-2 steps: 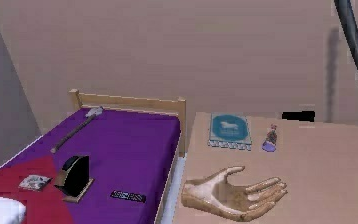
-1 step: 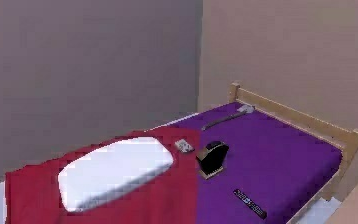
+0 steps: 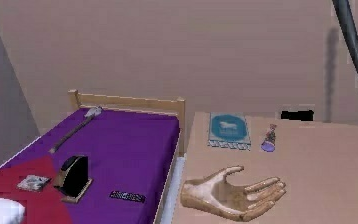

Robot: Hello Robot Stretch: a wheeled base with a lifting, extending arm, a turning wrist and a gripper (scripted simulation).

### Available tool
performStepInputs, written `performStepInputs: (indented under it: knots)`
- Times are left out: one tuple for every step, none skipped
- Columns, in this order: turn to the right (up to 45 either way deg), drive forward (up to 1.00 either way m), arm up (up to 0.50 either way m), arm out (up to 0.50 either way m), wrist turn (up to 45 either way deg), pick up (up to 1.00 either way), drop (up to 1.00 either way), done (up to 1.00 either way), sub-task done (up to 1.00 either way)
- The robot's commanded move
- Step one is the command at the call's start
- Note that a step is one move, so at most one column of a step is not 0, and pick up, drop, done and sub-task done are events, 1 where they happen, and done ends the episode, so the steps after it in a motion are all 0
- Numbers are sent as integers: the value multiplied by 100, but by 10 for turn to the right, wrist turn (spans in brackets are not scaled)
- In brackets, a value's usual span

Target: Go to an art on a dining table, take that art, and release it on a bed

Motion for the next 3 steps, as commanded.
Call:
performStepInputs:
  knots:
    - [-450,0,0,0,0,0,0,0,0]
    - [-210,0,0,0,0,0,0,0,0]
    - [0,0,50,0,0,0,0,0,0]
